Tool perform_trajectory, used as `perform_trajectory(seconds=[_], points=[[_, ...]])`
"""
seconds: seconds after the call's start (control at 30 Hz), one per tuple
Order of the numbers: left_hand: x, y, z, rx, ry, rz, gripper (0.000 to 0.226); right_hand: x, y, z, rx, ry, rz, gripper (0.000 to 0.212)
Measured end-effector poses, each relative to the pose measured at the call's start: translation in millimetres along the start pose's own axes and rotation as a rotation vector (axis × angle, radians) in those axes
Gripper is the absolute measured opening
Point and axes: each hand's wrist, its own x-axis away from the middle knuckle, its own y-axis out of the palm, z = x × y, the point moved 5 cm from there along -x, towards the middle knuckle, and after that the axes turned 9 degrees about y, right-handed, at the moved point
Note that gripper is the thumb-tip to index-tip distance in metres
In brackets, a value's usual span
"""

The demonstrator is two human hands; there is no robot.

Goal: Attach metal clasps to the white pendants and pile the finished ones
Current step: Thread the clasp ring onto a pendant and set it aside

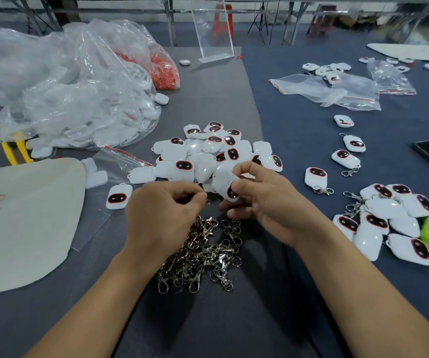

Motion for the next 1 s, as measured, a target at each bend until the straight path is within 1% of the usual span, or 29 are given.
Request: perform_trajectory(seconds=[0.03, 0.1, 0.17, 0.27, 0.37, 0.43, 0.5, 0.57, 0.6, 0.63, 0.67, 0.7, 0.73, 0.8, 0.87, 0.93, 1.0], points=[[-1, 3, -3, 0.067, -0.021, -0.001, 0.007, 0, 3, 1, 0.012, -0.003, -0.041, 0.023], [-3, 11, -6, 0.209, -0.053, -0.035, 0.020, 1, 7, 2, 0.104, -0.052, -0.095, 0.035], [-4, 18, -5, 0.336, -0.062, -0.079, 0.031, 3, 9, 3, 0.238, -0.137, -0.085, 0.038], [-4, 22, -6, 0.455, -0.063, -0.111, 0.041, 5, 10, 2, 0.353, -0.211, -0.006, 0.033], [-4, 24, -11, 0.515, -0.079, -0.098, 0.033, 2, 10, 3, 0.429, -0.232, 0.091, 0.023], [-3, 24, -11, 0.497, -0.076, -0.125, 0.033, 0, 9, 6, 0.456, -0.222, 0.129, 0.014], [-1, 24, -8, 0.405, -0.045, -0.134, 0.035, -1, 5, 7, 0.507, -0.223, 0.183, 0.009], [1, 23, -2, 0.204, 0.006, -0.137, 0.030, 2, -3, 3, 0.671, -0.294, 0.318, 0.009], [2, 23, 2, 0.062, 0.044, -0.174, 0.024, 5, -7, 0, 0.752, -0.346, 0.397, 0.012], [3, 25, 5, -0.063, 0.074, -0.243, 0.024, 8, -10, -3, 0.797, -0.384, 0.453, 0.013], [4, 27, 6, -0.142, 0.096, -0.316, 0.029, 10, -13, -5, 0.811, -0.396, 0.473, 0.012], [4, 29, 6, -0.163, 0.107, -0.370, 0.031, 11, -14, -5, 0.832, -0.389, 0.473, 0.011], [3, 31, 7, -0.162, 0.124, -0.393, 0.027, 11, -14, -4, 0.871, -0.372, 0.456, 0.011], [0, 31, 11, -0.182, 0.154, -0.401, 0.017, 10, -9, -1, 0.967, -0.326, 0.376, 0.016], [-4, 33, 16, -0.278, 0.174, -0.410, 0.013, 10, -4, 1, 1.000, -0.303, 0.314, 0.021], [-9, 36, 21, -0.414, 0.186, -0.416, 0.010, 12, -3, 2, 0.969, -0.315, 0.320, 0.018], [-13, 41, 27, -0.540, 0.208, -0.397, 0.010, 14, -4, 2, 0.937, -0.345, 0.366, 0.017]])
